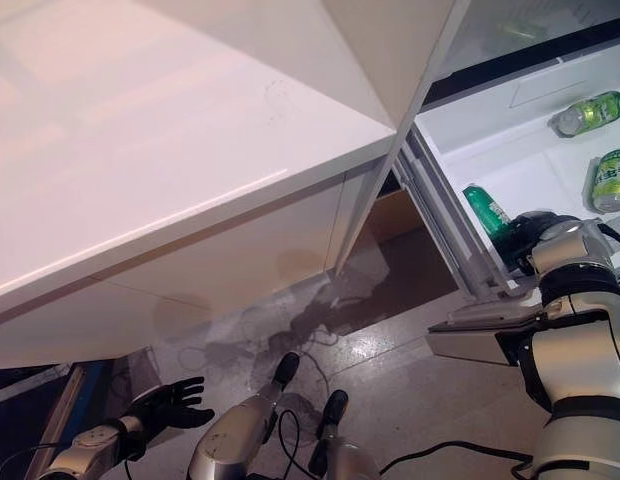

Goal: Put drinks into fridge and close the fridge

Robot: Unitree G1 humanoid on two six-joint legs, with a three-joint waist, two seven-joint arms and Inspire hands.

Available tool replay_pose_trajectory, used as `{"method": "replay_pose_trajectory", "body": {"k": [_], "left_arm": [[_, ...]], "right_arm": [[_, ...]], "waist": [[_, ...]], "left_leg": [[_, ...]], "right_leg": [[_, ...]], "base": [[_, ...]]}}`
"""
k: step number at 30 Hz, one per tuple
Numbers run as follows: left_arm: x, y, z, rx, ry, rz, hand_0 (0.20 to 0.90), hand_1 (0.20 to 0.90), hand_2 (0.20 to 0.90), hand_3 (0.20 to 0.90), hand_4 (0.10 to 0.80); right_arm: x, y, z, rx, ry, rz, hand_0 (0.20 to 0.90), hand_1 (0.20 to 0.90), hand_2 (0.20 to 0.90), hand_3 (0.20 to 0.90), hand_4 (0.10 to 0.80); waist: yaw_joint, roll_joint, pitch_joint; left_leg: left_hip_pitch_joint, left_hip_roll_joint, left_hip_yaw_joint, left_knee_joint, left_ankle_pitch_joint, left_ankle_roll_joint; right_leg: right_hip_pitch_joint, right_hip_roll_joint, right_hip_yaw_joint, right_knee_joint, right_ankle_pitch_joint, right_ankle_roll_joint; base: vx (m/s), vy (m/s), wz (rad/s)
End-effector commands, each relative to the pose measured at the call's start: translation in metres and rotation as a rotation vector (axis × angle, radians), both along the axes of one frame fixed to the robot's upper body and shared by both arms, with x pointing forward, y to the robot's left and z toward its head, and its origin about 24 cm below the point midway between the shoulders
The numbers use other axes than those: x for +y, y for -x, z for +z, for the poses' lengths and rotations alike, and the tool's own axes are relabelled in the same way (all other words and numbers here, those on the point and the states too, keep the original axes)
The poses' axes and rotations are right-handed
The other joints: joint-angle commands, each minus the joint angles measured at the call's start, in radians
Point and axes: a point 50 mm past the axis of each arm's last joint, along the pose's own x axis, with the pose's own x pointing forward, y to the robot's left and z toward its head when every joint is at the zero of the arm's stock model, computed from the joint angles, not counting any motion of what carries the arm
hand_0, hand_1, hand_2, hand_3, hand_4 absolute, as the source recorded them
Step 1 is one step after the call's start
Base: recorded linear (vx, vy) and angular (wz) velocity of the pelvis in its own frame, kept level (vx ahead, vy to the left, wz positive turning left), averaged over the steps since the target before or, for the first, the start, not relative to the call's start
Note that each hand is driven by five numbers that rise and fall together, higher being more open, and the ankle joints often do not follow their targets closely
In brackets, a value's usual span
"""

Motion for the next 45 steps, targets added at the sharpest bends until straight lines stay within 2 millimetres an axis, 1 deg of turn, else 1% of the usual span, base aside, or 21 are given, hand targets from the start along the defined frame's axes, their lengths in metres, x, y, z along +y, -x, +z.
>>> {"method": "replay_pose_trajectory", "body": {"k": [1, 4, 7, 9, 12, 15, 19, 20, 22, 23, 26, 27, 28, 30, 31, 32, 34, 35, 37, 41, 45], "left_arm": [[0.002, 0.012, -0.002, 0.012, -0.003, -0.048, 0.900, 0.900, 0.900, 0.900, 0.800], [0.003, 0.012, -0.002, 0.023, -0.017, -0.060, 0.900, 0.900, 0.900, 0.900, 0.800], [0.004, 0.014, -0.004, 0.044, -0.041, -0.067, 0.900, 0.900, 0.900, 0.900, 0.800], [0.005, 0.016, -0.005, 0.061, -0.053, -0.062, 0.900, 0.900, 0.900, 0.900, 0.800], [0.007, 0.022, -0.010, 0.097, -0.073, -0.052, 0.900, 0.900, 0.900, 0.900, 0.800], [0.008, 0.025, -0.012, 0.115, -0.080, -0.035, 0.900, 0.900, 0.900, 0.900, 0.800], [0.008, 0.033, -0.020, 0.162, -0.094, -0.009, 0.900, 0.900, 0.900, 0.900, 0.800], [0.007, 0.038, -0.023, 0.181, -0.093, -0.003, 0.900, 0.900, 0.900, 0.900, 0.800], [0.006, 0.041, -0.026, 0.201, -0.088, 0.007, 0.900, 0.900, 0.900, 0.900, 0.800], [0.003, 0.044, -0.029, 0.214, -0.080, 0.014, 0.900, 0.900, 0.900, 0.900, 0.800], [-0.004, 0.047, -0.034, 0.241, -0.064, 0.013, 0.900, 0.900, 0.900, 0.900, 0.800], [-0.007, 0.048, -0.036, 0.251, -0.056, 0.014, 0.900, 0.900, 0.900, 0.900, 0.800], [-0.007, 0.048, -0.036, 0.251, -0.058, 0.013, 0.900, 0.900, 0.900, 0.900, 0.800], [-0.012, 0.051, -0.040, 0.271, -0.041, 0.022, 0.900, 0.900, 0.900, 0.900, 0.800], [-0.013, 0.051, -0.040, 0.276, -0.038, 0.023, 0.900, 0.900, 0.900, 0.900, 0.800], [-0.015, 0.052, -0.042, 0.285, -0.034, 0.023, 0.900, 0.900, 0.900, 0.900, 0.800], [-0.019, 0.054, -0.044, 0.301, -0.031, 0.012, 0.900, 0.900, 0.900, 0.900, 0.800], [-0.021, 0.054, -0.045, 0.304, -0.030, 0.008, 0.900, 0.900, 0.900, 0.900, 0.800], [-0.024, 0.056, -0.046, 0.307, -0.032, -0.014, 0.900, 0.900, 0.900, 0.900, 0.800], [-0.027, 0.054, -0.045, 0.294, -0.027, -0.019, 0.900, 0.900, 0.900, 0.900, 0.800], [-0.028, 0.050, -0.044, 0.279, -0.049, -0.016, 0.900, 0.900, 0.900, 0.900, 0.800]], "right_arm": [[-0.009, 0.006, 0.026, 0.019, 0.046, 0.048, 0.900, 0.900, 0.900, 0.900, 0.800], [-0.005, 0.003, 0.026, -0.022, 0.023, 0.069, 0.900, 0.900, 0.900, 0.900, 0.800], [0.002, -0.002, 0.032, -0.094, 0.022, 0.120, 0.900, 0.900, 0.900, 0.900, 0.800], [0.009, -0.005, 0.039, -0.165, 0.021, 0.152, 0.900, 0.900, 0.900, 0.900, 0.800], [0.018, -0.007, 0.058, -0.327, 0.032, 0.211, 0.900, 0.900, 0.900, 0.900, 0.800], [0.024, -0.005, 0.074, -0.454, 0.038, 0.241, 0.900, 0.900, 0.900, 0.900, 0.800], [0.029, 0.005, 0.095, -0.648, 0.022, 0.270, 0.900, 0.900, 0.900, 0.900, 0.800], [0.031, 0.009, 0.102, -0.747, 0.001, 0.268, 0.900, 0.900, 0.900, 0.900, 0.800], [0.033, 0.014, 0.107, -0.854, -0.045, 0.257, 0.900, 0.900, 0.900, 0.900, 0.800], [0.034, 0.017, 0.109, -0.941, -0.101, 0.238, 0.900, 0.900, 0.900, 0.900, 0.800], [0.028, 0.024, 0.095, -1.071, -0.235, 0.146, 0.900, 0.900, 0.900, 0.900, 0.800], [0.024, 0.027, 0.086, -1.105, -0.299, 0.097, 0.900, 0.900, 0.900, 0.900, 0.800], [0.024, 0.028, 0.085, -1.105, -0.300, 0.094, 0.900, 0.900, 0.900, 0.900, 0.800], [0.020, 0.030, 0.058, -1.119, -0.421, 0.002, 0.900, 0.900, 0.900, 0.900, 0.800], [0.021, 0.030, 0.049, -1.115, -0.459, -0.018, 0.900, 0.900, 0.900, 0.900, 0.800], [0.022, 0.030, 0.033, -1.090, -0.529, -0.040, 0.900, 0.900, 0.900, 0.900, 0.800], [0.027, 0.030, 0.008, -1.048, -0.601, -0.060, 0.900, 0.900, 0.900, 0.900, 0.800], [0.030, 0.030, 0.000, -1.038, -0.623, -0.059, 0.900, 0.900, 0.900, 0.900, 0.800], [0.040, 0.029, -0.014, -1.039, -0.664, -0.050, 0.900, 0.900, 0.900, 0.900, 0.800], [0.045, 0.026, -0.016, -1.105, -0.718, -0.051, 0.900, 0.900, 0.900, 0.900, 0.800], [0.050, 0.018, -0.004, -1.188, -0.765, -0.057, 0.900, 0.900, 0.900, 0.900, 0.800]], "waist": [[0.010, -0.014, -0.034], [0.006, -0.022, -0.042], [-0.009, -0.036, -0.056], [-0.022, -0.045, -0.067], [-0.053, -0.060, -0.099], [-0.078, -0.070, -0.125], [-0.123, -0.087, -0.178], [-0.140, -0.088, -0.200], [-0.155, -0.087, -0.226], [-0.169, -0.085, -0.245], [-0.189, -0.081, -0.283], [-0.197, -0.078, -0.294], [-0.195, -0.080, -0.294], [-0.209, -0.073, -0.310], [-0.212, -0.071, -0.312], [-0.215, -0.069, -0.315], [-0.219, -0.067, -0.316], [-0.219, -0.067, -0.314], [-0.212, -0.071, -0.295], [-0.190, -0.066, -0.251], [-0.159, -0.049, -0.197]], "left_leg": [[-0.019, -0.005, 0.059, 0.129, -0.121, 0.004], [-0.005, -0.004, 0.067, 0.123, -0.123, 0.004], [0.015, 0.001, 0.084, 0.114, -0.128, 0.005], [0.030, 0.004, 0.094, 0.111, -0.134, 0.005], [0.058, 0.010, 0.119, 0.103, -0.145, 0.007], [0.079, 0.012, 0.135, 0.094, -0.152, 0.009], [0.117, 0.016, 0.163, 0.077, -0.165, 0.010], [0.132, 0.018, 0.172, 0.067, -0.168, 0.011], [0.148, 0.020, 0.183, 0.055, -0.171, 0.010], [0.158, 0.022, 0.192, 0.047, -0.174, 0.010], [0.178, 0.024, 0.210, 0.040, -0.186, 0.010], [0.186, 0.025, 0.218, 0.040, -0.191, 0.009], [0.187, 0.025, 0.219, 0.040, -0.192, 0.009], [0.199, 0.027, 0.232, 0.045, -0.204, 0.010], [0.202, 0.028, 0.236, 0.047, -0.206, 0.010], [0.206, 0.029, 0.241, 0.053, -0.212, 0.011], [0.214, 0.029, 0.246, 0.073, -0.225, 0.015], [0.215, 0.028, 0.248, 0.088, -0.232, 0.016], [0.200, 0.020, 0.249, 0.186, -0.272, 0.023], [0.153, 0.013, 0.235, 0.310, -0.326, 0.038], [0.074, 0.000, 0.220, 0.423, -0.363, 0.060]], "right_leg": [[-0.123, 0.005, 0.004, 0.176, -0.019, -0.028], [-0.112, 0.006, 0.008, 0.170, -0.016, -0.025], [-0.097, 0.008, 0.020, 0.159, -0.011, -0.020], [-0.089, 0.009, 0.031, 0.154, -0.007, -0.016], [-0.070, 0.011, 0.054, 0.141, -0.001, -0.009], [-0.058, 0.013, 0.073, 0.134, 0.001, -0.004], [-0.041, 0.017, 0.105, 0.127, -0.001, 0.004], [-0.034, 0.018, 0.116, 0.125, -0.004, 0.007], [-0.027, 0.021, 0.128, 0.122, -0.008, 0.009], [-0.023, 0.023, 0.136, 0.120, -0.011, 0.011], [-0.012, 0.024, 0.151, 0.114, -0.016, 0.016], [-0.008, 0.022, 0.154, 0.113, -0.019, 0.017], [-0.007, 0.022, 0.154, 0.113, -0.019, 0.017], [0.003, 0.019, 0.160, 0.116, -0.026, 0.020], [0.005, 0.017, 0.160, 0.119, -0.029, 0.020], [0.008, 0.014, 0.159, 0.128, -0.035, 0.020], [0.013, 0.007, 0.154, 0.149, -0.047, 0.017], [0.015, 0.002, 0.151, 0.157, -0.049, 0.016], [0.017, -0.019, 0.137, 0.197, -0.062, 0.008], [-0.001, -0.044, 0.107, 0.287, -0.093, -0.006], [-0.058, -0.065, 0.088, 0.399, -0.126, -0.021]], "base": [[0.000, 0.000, 0.00], [0.000, 0.000, 0.00], [-0.011, -0.004, -0.03], [-0.010, 0.007, -0.08], [-0.004, 0.016, -0.33], [-0.020, 0.009, -0.31], [-0.017, -0.003, -0.26], [0.003, 0.010, -0.29], [0.013, 0.018, -0.31], [0.025, 0.019, -0.36], [0.037, 0.001, -0.30], [0.030, -0.005, -0.12], [0.031, -0.008, -0.12], [0.032, -0.017, -0.22], [0.035, -0.029, -0.29], [0.034, -0.033, -0.22], [0.064, -0.056, -0.15], [0.080, -0.075, -0.08], [0.064, -0.080, -0.02], [0.023, -0.017, 0.02], [-0.061, 0.038, 0.22]]}}
